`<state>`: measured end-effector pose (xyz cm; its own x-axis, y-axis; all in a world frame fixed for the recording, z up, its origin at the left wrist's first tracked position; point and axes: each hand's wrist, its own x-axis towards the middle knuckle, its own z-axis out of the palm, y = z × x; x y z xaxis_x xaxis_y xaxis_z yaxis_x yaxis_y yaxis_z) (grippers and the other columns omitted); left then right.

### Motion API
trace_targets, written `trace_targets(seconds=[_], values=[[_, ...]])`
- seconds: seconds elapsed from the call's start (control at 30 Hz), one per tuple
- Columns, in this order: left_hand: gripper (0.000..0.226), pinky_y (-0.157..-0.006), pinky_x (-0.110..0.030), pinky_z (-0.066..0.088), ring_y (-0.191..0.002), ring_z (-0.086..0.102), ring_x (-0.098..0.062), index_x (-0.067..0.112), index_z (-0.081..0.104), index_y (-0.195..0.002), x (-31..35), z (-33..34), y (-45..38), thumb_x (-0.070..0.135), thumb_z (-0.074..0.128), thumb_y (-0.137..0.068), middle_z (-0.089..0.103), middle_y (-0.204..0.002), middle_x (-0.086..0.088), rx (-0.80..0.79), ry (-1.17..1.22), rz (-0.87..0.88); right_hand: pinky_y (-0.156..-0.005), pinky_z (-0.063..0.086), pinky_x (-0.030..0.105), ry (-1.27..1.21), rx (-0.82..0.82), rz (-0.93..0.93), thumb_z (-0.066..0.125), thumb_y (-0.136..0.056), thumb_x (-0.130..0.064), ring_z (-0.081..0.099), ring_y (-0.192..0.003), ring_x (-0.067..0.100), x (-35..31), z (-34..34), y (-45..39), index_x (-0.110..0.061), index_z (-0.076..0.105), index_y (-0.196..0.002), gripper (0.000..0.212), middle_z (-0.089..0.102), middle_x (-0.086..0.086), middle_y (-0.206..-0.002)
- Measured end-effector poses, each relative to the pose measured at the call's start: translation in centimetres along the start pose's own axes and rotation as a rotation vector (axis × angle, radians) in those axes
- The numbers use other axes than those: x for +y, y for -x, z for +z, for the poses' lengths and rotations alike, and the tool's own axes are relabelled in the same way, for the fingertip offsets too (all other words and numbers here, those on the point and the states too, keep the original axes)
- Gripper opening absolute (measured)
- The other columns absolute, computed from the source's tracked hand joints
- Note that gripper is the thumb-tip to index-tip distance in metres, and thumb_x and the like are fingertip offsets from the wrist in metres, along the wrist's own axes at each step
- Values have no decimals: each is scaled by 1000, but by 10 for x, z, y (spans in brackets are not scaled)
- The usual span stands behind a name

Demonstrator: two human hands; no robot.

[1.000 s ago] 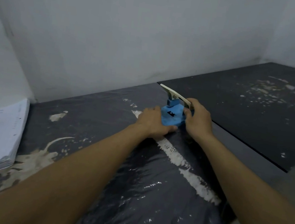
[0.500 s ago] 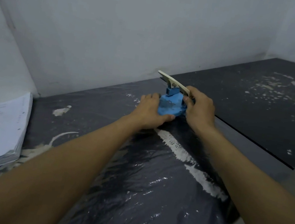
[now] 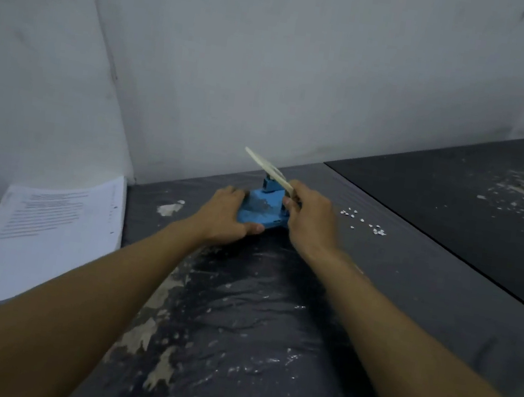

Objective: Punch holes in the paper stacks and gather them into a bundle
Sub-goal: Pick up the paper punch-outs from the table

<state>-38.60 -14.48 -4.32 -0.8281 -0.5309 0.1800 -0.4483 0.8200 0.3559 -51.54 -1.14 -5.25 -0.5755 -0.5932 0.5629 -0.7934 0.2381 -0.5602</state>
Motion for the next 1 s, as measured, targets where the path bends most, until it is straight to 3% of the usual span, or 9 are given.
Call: trace_targets(seconds=[0.23,0.4,0.47,0.53,0.6,0.7,0.83,1.0], values=[[80,-108,-37,33,-134,40,-28,8,33,-151,-49,-7,21,53,62,-91,40,-149,-12,-111,-75,-63,-58,45,34,9,-57,-26,59,-97,-22,57,-71,25,-33,37,12,-17,60,-95,6,60,5,-80],[68,-110,-38,35,-134,42,-28,10,38,-149,-50,-6,35,49,54,-96,42,-150,-11,-95,-168,-20,-70,54,37,0,-93,-30,65,-94,-25,63,-84,25,-34,38,15,-18,64,-121,28,69,5,-95],[55,-98,-40,48,-119,53,-26,13,54,-134,-45,-5,42,51,55,-93,56,-135,-8,11,-271,18,-76,54,36,-24,-98,-25,68,-92,-26,64,-94,27,-30,32,14,-17,61,-127,37,70,7,-106],[39,-75,-35,52,-95,60,-23,18,62,-106,-36,-4,51,52,55,-89,65,-107,-4,159,-397,58,-80,52,37,-19,-98,-20,69,-91,-27,63,-104,29,-26,25,15,-15,58,-132,44,69,9,-117],[30,-60,-30,44,-74,55,-18,21,55,-82,-25,-4,59,50,56,-87,65,-87,-2,263,-478,98,-85,52,38,-7,-102,-7,69,-92,-28,61,-111,29,-21,19,16,-16,56,-136,48,66,9,-124],[30,-54,-28,45,-60,47,-13,22,51,-70,-2,-4,68,45,54,-89,62,-73,1,304,-493,192,-88,51,35,28,-95,27,68,-92,-28,61,-114,27,-12,7,21,-16,58,-135,46,66,8,-126],[25,-55,-28,42,-69,57,-16,19,59,-76,34,1,65,38,54,-91,64,-76,1,366,-445,329,-85,47,28,67,-74,41,66,-91,-19,64,-108,26,6,-13,31,-13,65,-123,32,70,7,-118],[16,-66,-31,40,-80,56,-24,12,56,-81,79,14,40,24,57,-91,61,-83,-6,375,-276,434,-87,49,33,134,-58,86,64,-89,-10,64,-107,28,39,-45,38,-8,67,-118,29,70,11,-115]])
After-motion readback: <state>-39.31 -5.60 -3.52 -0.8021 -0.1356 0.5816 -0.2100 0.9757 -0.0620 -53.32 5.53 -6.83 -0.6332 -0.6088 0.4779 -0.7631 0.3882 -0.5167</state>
